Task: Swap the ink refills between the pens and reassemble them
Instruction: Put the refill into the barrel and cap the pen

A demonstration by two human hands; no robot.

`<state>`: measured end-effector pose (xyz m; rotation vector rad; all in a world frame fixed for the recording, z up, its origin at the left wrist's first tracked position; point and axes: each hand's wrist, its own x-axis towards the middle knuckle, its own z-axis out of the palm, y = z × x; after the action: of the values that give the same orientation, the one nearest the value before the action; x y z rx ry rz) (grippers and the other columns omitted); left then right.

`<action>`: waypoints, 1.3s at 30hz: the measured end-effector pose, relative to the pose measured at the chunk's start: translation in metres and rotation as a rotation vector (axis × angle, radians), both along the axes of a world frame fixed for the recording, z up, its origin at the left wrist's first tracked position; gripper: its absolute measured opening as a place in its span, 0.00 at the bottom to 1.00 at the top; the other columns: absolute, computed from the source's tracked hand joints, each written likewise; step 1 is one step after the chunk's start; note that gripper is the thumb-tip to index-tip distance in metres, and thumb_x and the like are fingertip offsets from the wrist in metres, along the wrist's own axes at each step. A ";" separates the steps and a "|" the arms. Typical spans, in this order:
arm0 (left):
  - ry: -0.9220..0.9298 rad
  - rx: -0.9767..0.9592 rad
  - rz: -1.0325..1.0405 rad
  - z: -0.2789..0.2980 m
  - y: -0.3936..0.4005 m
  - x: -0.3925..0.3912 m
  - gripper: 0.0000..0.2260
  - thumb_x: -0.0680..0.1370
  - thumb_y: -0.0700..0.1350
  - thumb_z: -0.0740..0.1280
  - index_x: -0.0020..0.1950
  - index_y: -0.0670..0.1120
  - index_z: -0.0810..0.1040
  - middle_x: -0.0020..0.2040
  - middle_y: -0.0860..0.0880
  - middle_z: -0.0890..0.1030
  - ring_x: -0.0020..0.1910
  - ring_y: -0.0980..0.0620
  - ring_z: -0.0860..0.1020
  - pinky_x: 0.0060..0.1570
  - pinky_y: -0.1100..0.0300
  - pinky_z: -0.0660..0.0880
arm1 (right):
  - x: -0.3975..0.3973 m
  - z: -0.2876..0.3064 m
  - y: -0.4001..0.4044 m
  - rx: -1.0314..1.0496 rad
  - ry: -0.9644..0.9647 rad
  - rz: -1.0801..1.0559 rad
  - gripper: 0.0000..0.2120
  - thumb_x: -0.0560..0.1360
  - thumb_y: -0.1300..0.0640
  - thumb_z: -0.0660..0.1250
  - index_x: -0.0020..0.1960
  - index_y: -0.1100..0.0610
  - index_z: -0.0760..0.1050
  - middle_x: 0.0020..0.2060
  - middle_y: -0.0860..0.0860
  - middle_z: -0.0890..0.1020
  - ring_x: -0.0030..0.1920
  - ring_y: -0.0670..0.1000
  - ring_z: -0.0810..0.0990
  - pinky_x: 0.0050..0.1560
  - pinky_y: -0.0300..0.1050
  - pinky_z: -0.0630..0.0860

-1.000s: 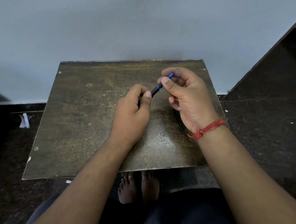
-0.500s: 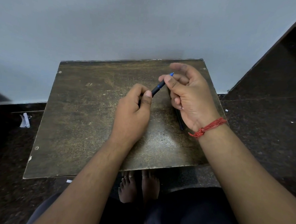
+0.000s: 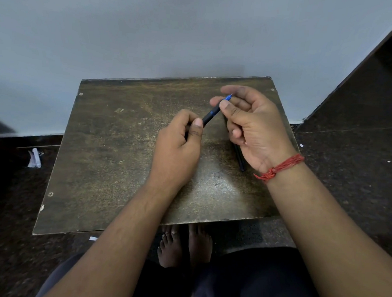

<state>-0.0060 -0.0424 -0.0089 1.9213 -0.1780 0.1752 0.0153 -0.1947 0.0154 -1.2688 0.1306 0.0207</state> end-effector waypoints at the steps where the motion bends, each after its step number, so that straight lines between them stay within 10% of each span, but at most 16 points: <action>1: -0.004 0.006 -0.004 0.000 0.000 0.000 0.08 0.82 0.48 0.60 0.43 0.51 0.73 0.32 0.50 0.74 0.29 0.57 0.68 0.30 0.56 0.66 | 0.000 -0.001 0.001 -0.002 0.003 -0.016 0.09 0.77 0.65 0.70 0.56 0.58 0.77 0.44 0.56 0.84 0.21 0.43 0.67 0.20 0.33 0.58; 5: -0.018 0.030 -0.019 0.001 -0.001 -0.001 0.08 0.82 0.47 0.61 0.42 0.51 0.72 0.31 0.51 0.73 0.29 0.57 0.68 0.30 0.56 0.66 | 0.000 -0.003 0.006 -0.082 -0.010 -0.087 0.08 0.76 0.58 0.73 0.52 0.57 0.76 0.30 0.47 0.73 0.21 0.45 0.67 0.20 0.33 0.59; 12: 0.006 -0.011 0.018 0.002 0.002 0.000 0.09 0.83 0.46 0.60 0.44 0.48 0.74 0.33 0.50 0.73 0.30 0.58 0.67 0.30 0.59 0.65 | -0.002 0.003 0.001 -0.044 -0.017 -0.030 0.09 0.79 0.65 0.67 0.58 0.60 0.75 0.54 0.58 0.85 0.21 0.45 0.69 0.19 0.33 0.62; 20: 0.000 -0.008 -0.006 0.001 -0.001 0.000 0.08 0.83 0.46 0.61 0.44 0.50 0.73 0.31 0.55 0.73 0.29 0.59 0.67 0.30 0.61 0.65 | -0.001 -0.001 0.005 -0.045 -0.010 -0.049 0.07 0.76 0.60 0.72 0.53 0.56 0.79 0.34 0.49 0.76 0.21 0.44 0.69 0.19 0.33 0.59; 27: 0.004 -0.034 -0.001 0.001 0.000 0.001 0.08 0.82 0.48 0.60 0.42 0.53 0.72 0.31 0.54 0.72 0.29 0.58 0.67 0.30 0.58 0.65 | -0.003 0.004 0.002 -0.010 -0.010 -0.009 0.11 0.78 0.64 0.68 0.60 0.60 0.75 0.55 0.60 0.84 0.22 0.45 0.69 0.19 0.34 0.62; 35: -0.020 0.005 -0.012 0.002 -0.002 -0.001 0.09 0.82 0.46 0.61 0.42 0.52 0.72 0.31 0.53 0.73 0.29 0.59 0.68 0.30 0.59 0.66 | -0.001 -0.002 0.005 -0.051 -0.011 -0.074 0.09 0.76 0.60 0.73 0.54 0.57 0.77 0.33 0.51 0.74 0.23 0.43 0.67 0.19 0.33 0.60; 39: -0.005 -0.012 -0.003 0.001 0.000 0.000 0.09 0.82 0.47 0.61 0.42 0.52 0.72 0.32 0.55 0.72 0.29 0.60 0.67 0.30 0.60 0.65 | -0.003 0.000 0.004 -0.067 0.000 -0.060 0.08 0.77 0.56 0.71 0.54 0.56 0.77 0.42 0.54 0.83 0.22 0.45 0.69 0.20 0.33 0.60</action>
<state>-0.0059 -0.0425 -0.0079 1.9090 -0.1830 0.1789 0.0127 -0.1904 0.0156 -1.3309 0.1701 -0.0355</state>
